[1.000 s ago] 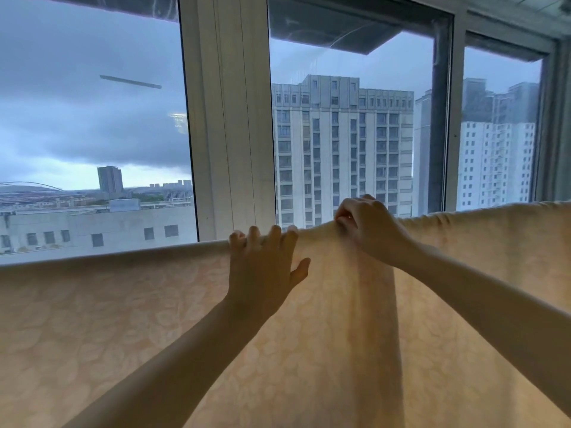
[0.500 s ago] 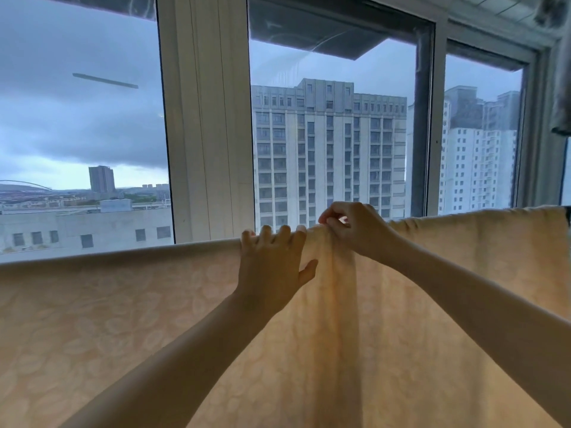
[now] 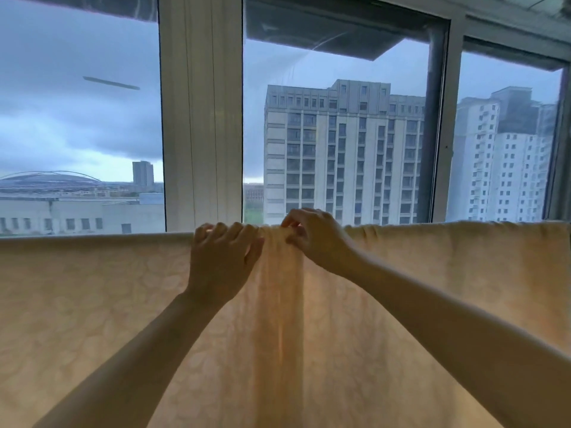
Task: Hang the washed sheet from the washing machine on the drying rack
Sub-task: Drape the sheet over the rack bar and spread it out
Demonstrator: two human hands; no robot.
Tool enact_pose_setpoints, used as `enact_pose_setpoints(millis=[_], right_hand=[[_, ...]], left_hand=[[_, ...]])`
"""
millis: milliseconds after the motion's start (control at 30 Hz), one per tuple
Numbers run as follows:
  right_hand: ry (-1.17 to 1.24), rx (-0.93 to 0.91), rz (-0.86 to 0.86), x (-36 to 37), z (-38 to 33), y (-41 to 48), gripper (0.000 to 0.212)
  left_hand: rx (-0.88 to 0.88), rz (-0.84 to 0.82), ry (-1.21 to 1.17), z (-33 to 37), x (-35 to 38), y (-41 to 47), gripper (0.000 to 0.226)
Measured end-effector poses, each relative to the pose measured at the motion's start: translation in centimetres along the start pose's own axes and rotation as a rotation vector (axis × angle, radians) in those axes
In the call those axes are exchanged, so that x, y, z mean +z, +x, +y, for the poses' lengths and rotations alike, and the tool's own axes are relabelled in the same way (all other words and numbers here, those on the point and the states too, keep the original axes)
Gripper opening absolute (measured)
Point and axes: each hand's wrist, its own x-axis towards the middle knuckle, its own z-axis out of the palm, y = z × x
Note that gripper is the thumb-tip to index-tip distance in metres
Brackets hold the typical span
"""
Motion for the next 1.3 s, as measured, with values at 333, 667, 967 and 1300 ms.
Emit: enact_pose_setpoints(millis=[333, 667, 967, 1300], right_hand=[[-0.014, 0.115, 0.137, -2.6, 3.4, 0.3, 0.012], [-0.13, 0.071, -0.018, -4.2, 5.9, -1.1, 0.027], [0.076, -0.015, -0.015, -2.6, 4.5, -0.3, 0.011], [-0.032, 0.158, -0.087, -2.9, 6.5, 1.0, 0.017]], left_hand=[[-0.027, -0.107, 0.06, -0.2, -1.0, 0.2, 0.041], [-0.017, -0.169, 0.107, 0.6, -1.0, 0.4, 0.043], [-0.025, -0.203, 0.136, 0.7, -1.2, 0.3, 0.043], [-0.03, -0.235, 0.112, 1.7, -1.0, 0.7, 0.051]])
